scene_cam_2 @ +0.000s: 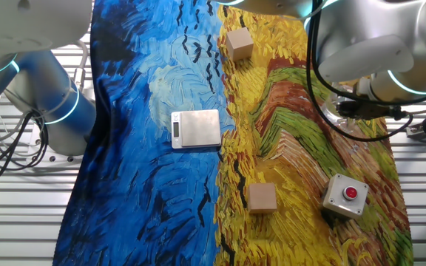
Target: Pour the water from one cup into another empty cup
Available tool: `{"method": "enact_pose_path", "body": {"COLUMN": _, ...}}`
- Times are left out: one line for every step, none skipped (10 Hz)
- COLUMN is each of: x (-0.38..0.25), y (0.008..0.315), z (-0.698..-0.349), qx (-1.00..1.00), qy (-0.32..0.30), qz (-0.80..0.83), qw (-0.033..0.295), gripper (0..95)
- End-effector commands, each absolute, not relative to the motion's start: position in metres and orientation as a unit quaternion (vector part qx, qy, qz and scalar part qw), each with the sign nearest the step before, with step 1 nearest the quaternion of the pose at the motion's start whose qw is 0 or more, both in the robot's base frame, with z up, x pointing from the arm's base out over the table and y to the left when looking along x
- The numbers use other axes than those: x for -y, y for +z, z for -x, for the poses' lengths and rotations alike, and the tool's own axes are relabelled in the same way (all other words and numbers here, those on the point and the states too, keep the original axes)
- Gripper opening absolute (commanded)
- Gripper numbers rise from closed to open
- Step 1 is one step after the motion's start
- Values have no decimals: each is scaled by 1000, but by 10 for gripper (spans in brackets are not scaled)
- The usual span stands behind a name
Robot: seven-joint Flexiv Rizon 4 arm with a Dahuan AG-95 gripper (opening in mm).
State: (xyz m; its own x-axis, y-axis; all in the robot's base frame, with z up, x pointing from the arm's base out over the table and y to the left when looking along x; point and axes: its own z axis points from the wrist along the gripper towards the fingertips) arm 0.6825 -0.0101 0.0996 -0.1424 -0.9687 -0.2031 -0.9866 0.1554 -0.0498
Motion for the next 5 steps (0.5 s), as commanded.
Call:
{"method": "enact_pose_path", "body": {"x": 10, "y": 99, "z": -682, "qx": -756, "qy": 51, "qz": 645, "qw": 96, "gripper": 190}}
{"method": "enact_pose_path", "body": {"x": 10, "y": 99, "z": -682, "qx": -757, "qy": 53, "qz": 644, "qw": 98, "gripper": 190}}
{"method": "enact_pose_path", "body": {"x": 10, "y": 99, "z": -682, "qx": -758, "qy": 55, "qz": 643, "qw": 99, "gripper": 190}}
{"method": "enact_pose_path", "body": {"x": 9, "y": 100, "z": -681, "qx": -758, "qy": 53, "qz": 643, "qw": 97, "gripper": 190}}
{"method": "enact_pose_path", "body": {"x": 9, "y": 100, "z": -681, "qx": -758, "qy": 50, "qz": 644, "qw": 94, "gripper": 190}}
